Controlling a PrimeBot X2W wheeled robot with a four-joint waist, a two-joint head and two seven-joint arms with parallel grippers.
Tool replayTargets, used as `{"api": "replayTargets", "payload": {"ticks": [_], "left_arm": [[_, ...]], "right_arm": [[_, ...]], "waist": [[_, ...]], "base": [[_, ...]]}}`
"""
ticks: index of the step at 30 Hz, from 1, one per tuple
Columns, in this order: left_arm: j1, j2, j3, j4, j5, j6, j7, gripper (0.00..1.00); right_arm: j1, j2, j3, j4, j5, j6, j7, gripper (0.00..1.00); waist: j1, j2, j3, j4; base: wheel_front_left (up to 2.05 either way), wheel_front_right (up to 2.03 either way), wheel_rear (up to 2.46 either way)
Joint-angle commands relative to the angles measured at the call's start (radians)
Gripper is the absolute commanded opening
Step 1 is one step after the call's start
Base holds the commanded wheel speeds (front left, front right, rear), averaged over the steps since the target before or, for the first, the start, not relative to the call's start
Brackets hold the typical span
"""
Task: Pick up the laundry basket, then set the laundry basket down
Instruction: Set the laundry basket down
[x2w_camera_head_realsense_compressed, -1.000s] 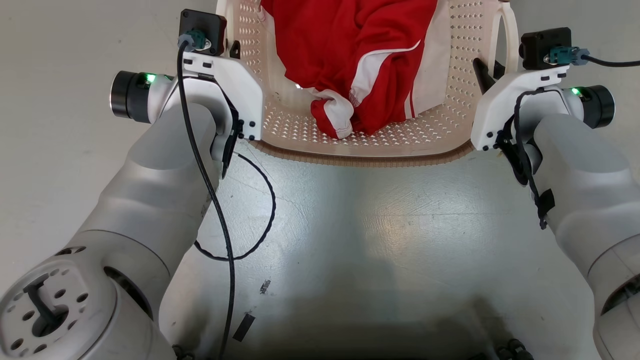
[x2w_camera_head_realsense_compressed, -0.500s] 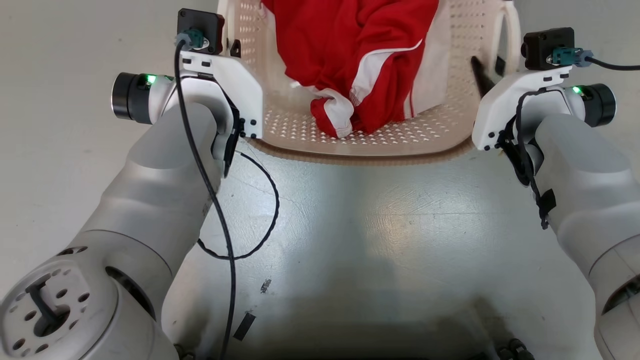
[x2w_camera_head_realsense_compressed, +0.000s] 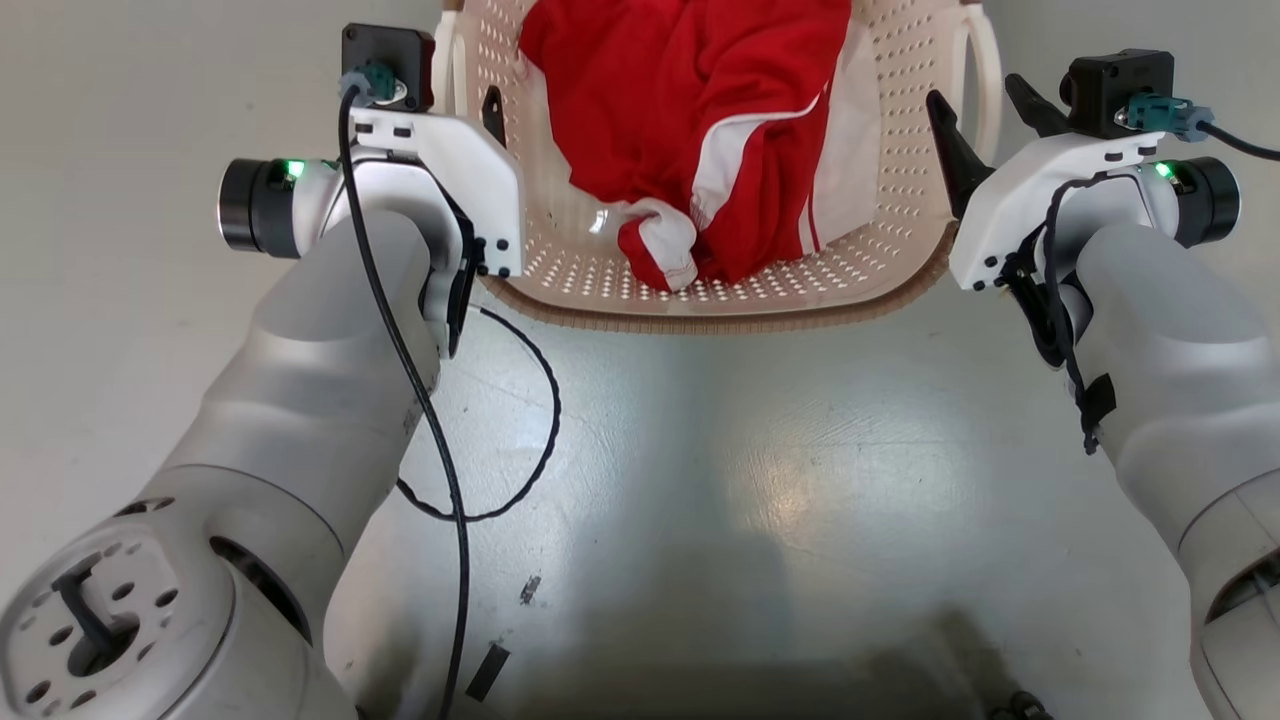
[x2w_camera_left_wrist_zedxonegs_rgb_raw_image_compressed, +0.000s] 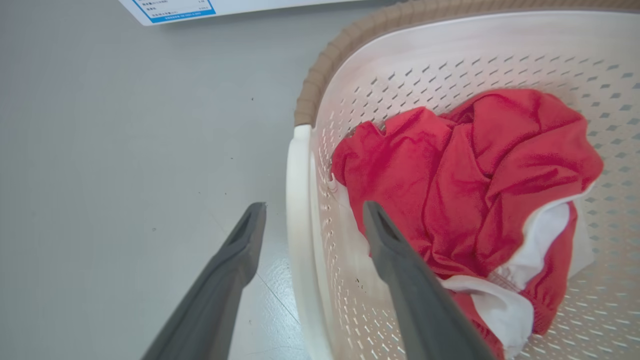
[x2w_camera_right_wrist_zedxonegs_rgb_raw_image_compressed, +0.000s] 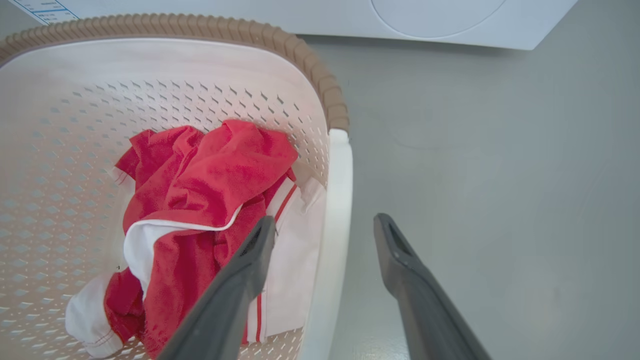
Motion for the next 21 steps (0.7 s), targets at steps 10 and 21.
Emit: {"api": "replayTargets", "payload": {"ticks": [10,21], "left_arm": [[0.073,0.020,0.041,0.000,-0.030,-0.006,-0.057,1.00],[0.162,0.034,0.105,-0.017,-0.042,-0.059,-0.075,1.00]], "right_arm": [[0.074,0.009,-0.043,-0.007,-0.042,0.006,-0.048,1.00],[0.157,-0.053,-0.204,-0.121,-0.152,0.006,-0.051,1.00]], "waist": [[0.0000,0.0000,-0.126,0.004],[0.0000,0.0000,-0.299,0.014]], "base": [[0.00,0.00,0.00],[0.00,0.00,0.00]]}}
